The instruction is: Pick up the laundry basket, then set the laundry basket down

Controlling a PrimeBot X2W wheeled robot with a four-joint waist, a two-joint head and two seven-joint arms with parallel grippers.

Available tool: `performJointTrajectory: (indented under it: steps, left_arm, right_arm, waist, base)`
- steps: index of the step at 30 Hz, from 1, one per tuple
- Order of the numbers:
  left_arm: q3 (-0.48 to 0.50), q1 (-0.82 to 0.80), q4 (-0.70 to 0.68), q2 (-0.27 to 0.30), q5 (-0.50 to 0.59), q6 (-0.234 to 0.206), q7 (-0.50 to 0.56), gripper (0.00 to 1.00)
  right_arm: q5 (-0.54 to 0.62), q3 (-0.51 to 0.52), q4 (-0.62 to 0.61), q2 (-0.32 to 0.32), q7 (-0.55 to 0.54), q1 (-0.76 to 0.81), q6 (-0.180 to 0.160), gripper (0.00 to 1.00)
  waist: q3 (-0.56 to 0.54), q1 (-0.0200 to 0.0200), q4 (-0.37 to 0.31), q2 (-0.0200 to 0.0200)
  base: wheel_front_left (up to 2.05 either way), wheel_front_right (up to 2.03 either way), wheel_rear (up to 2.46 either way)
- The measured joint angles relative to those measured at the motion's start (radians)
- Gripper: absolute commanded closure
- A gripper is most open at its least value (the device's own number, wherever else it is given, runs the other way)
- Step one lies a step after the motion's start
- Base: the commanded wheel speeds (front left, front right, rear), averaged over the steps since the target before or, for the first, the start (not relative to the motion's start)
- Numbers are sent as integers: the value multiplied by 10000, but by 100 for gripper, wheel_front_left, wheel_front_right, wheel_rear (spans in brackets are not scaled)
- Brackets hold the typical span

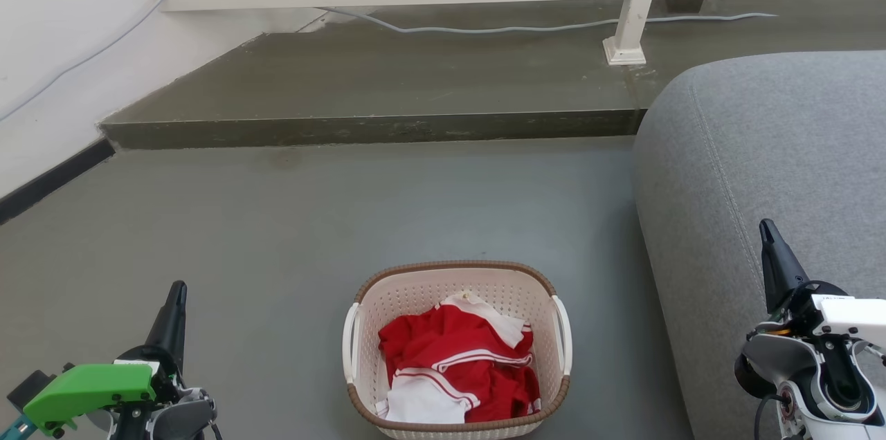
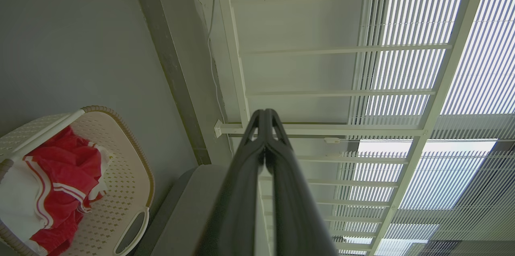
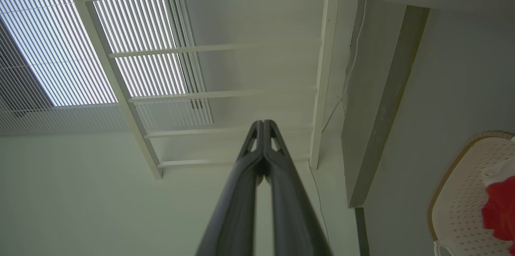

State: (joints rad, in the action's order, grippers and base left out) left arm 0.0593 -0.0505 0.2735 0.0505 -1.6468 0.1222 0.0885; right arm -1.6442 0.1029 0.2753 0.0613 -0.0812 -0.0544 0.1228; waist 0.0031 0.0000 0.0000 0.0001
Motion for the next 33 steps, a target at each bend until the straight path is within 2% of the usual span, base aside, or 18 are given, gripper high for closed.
performJointTrajectory:
  steps: [12,13,19,27,33]
  left_arm:
    - [2,0,0,-2,0,0,2,100]
    - [0,5,21,-8,-2,-2,0,0]
    - [-46,515,541,-274,-19,-8,-12,0]
    - [-288,546,412,-288,29,-8,-232,0]
    - [-443,546,311,-288,525,-8,-468,0]
  right_arm:
    - [0,10,0,-2,-2,0,0,100]
    - [-2,6,21,-6,0,5,-2,0]
    - [-6,-73,556,-280,12,578,-15,0]
    - [128,-257,516,-286,249,621,-17,0]
    - [623,-456,410,-286,453,621,-17,0]
  waist:
    - [0,0,0,0]
    - [0,0,0,0]
    - [-1,0,-1,0]
    - [-3,0,-1,0]
    - [-6,0,-1,0]
  base:
    - [0,0,0]
    - [0,0,0]
    - [0,0,0]
    - [0,0,0]
    - [0,0,0]
